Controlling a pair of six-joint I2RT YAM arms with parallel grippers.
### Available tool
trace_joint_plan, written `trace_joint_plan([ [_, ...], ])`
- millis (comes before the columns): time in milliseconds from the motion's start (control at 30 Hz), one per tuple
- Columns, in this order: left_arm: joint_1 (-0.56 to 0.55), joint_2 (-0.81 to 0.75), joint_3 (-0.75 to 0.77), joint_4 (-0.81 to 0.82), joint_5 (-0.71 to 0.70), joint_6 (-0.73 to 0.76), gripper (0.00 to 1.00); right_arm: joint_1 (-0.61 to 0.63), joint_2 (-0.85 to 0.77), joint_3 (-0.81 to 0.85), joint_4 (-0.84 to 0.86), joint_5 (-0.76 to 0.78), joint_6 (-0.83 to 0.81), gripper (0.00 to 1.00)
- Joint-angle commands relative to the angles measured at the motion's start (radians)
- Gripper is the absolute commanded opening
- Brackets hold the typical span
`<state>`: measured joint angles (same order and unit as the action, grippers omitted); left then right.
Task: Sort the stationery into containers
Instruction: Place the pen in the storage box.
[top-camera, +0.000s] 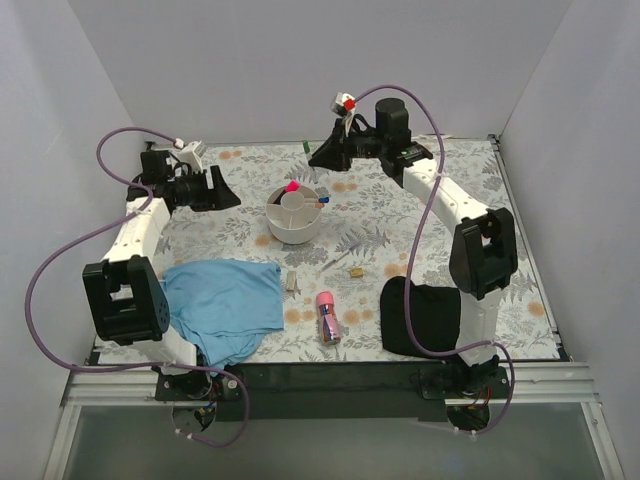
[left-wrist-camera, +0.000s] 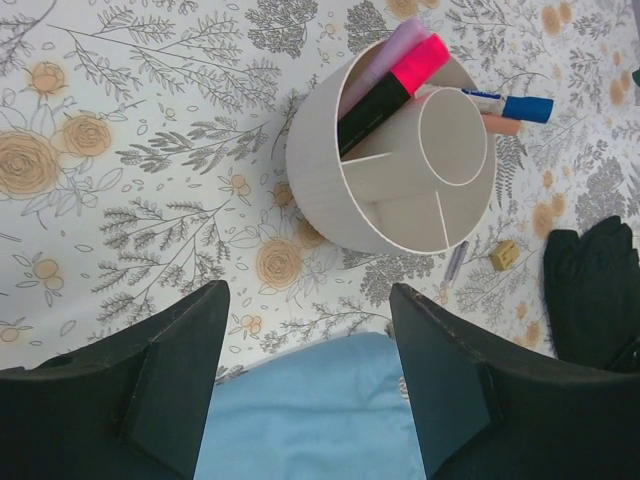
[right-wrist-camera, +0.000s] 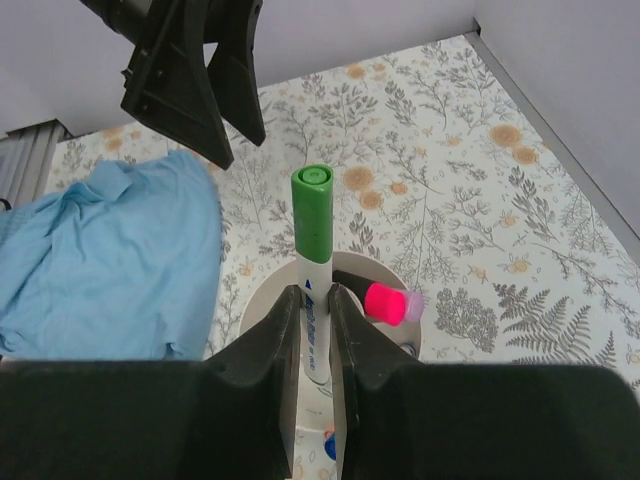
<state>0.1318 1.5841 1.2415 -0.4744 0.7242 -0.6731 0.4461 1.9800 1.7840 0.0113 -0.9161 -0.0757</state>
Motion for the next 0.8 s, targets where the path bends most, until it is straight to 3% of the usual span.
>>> trace_joint_plan([
  [0, 0.005, 0.011, 0.091, -0.095, -0.028, 0.109, 0.65, -0.001, 0.005, -0.026, 0.374, -0.011, 0.215, 0.01],
  [367, -0.015, 0.083, 0.105, -0.046, -0.060, 0.092, 0.67, 0.000, 0.052, -0.110, 0.536, 0.046, 0.211, 0.01],
  [767, -0.037, 0.166, 0.205, -0.026, -0.049, 0.055, 0.68, 0.006, 0.143, -0.129, 0.553, 0.080, 0.177, 0.01],
])
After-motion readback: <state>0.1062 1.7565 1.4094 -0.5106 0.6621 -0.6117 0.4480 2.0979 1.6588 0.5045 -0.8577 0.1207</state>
